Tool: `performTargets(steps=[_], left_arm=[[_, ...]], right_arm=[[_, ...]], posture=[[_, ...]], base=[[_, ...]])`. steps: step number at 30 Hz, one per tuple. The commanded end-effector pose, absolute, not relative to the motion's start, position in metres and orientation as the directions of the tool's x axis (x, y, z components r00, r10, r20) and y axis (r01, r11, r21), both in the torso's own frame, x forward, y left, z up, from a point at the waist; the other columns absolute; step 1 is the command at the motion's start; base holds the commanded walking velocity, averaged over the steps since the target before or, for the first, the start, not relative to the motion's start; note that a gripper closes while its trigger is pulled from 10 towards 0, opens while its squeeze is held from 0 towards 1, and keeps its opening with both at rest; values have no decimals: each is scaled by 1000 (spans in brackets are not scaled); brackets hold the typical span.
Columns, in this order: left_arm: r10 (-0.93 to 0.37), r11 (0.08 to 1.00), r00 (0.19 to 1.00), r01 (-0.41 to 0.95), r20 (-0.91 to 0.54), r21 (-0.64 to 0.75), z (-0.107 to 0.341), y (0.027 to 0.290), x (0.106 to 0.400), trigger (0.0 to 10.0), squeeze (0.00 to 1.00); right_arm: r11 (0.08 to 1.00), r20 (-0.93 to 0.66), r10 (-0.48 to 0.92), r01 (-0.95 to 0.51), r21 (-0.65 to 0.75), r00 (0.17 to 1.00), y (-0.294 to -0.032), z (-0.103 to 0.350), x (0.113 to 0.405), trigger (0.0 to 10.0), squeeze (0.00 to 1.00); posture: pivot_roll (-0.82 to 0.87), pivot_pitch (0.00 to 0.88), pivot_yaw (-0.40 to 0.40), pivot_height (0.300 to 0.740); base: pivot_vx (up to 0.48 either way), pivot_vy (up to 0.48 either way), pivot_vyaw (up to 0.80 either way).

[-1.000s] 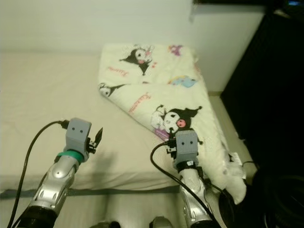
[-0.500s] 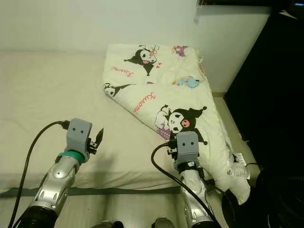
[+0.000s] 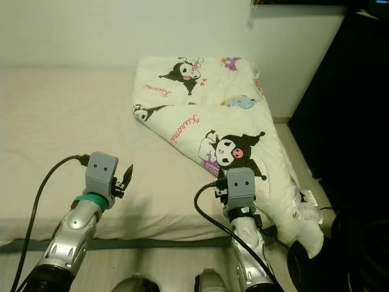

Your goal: Clean up the room

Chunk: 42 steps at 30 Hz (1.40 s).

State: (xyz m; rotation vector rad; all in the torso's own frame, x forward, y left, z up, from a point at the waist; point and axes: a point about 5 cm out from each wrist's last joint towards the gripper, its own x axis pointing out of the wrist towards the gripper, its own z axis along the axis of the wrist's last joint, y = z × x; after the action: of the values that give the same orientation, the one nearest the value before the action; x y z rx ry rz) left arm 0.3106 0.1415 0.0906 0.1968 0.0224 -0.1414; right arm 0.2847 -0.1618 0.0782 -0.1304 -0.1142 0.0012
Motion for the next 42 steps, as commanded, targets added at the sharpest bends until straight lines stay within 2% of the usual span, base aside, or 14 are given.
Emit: performTargets(steps=[1,17,27,32,34,36,37,38,39,40,42], left_arm=[[-138,969,987,152,-82,197,80,143,306,10000,0],[-139,967,986,155,-91,200,79,144,304,10000,0],[-144,966,985,160,-91,204,80,144,304,10000,0],[-143,965,985,159,-92,207,80,145,304,10000,0],[-141,965,986,158,-93,209,80,146,304,10000,0],[-141,965,986,158,-93,209,80,146,304,10000,0],[-141,965,986,158,-92,209,81,145,304,10000,0],[-142,965,986,159,-90,209,82,145,305,10000,0],[-142,965,986,159,-90,209,82,145,305,10000,0],[-143,965,986,159,-89,208,82,144,305,10000,0],[-143,965,986,159,-89,208,82,144,305,10000,0]], right_arm=[[992,97,6,6,-124,995,-162,73,281,10000,0],[990,107,-18,32,-137,994,-166,75,282,10000,0],[976,199,-32,74,-204,979,-180,99,289,10000,0],[945,337,-11,120,-303,942,-186,137,294,10000,0],[910,455,-28,211,-356,890,-203,176,296,10000,0],[910,455,-28,211,-356,890,-203,176,296,10000,0],[900,489,-57,258,-352,870,-215,189,296,10000,0],[899,485,-151,324,-296,861,-237,191,294,10000,0],[899,485,-151,324,-296,861,-237,191,294,10000,0],[895,474,-217,367,-252,853,-252,191,292,10000,0],[895,474,-217,367,-252,853,-252,191,292,10000,0]], posture=[[-156,60,79,625],[-148,75,83,565],[-150,80,88,530],[-145,90,87,515],[-149,94,86,515],[-149,94,86,515],[-149,94,86,515],[-151,96,87,515],[-151,96,87,515],[-151,96,87,515],[-151,96,87,515]], base=[[0,0,0],[0,0,0],[0,0,0],[0,0,0],[0,0,0],[0,0,0],[0,0,0],[0,0,0],[0,0,0],[0,0,0],[0,0,0]])
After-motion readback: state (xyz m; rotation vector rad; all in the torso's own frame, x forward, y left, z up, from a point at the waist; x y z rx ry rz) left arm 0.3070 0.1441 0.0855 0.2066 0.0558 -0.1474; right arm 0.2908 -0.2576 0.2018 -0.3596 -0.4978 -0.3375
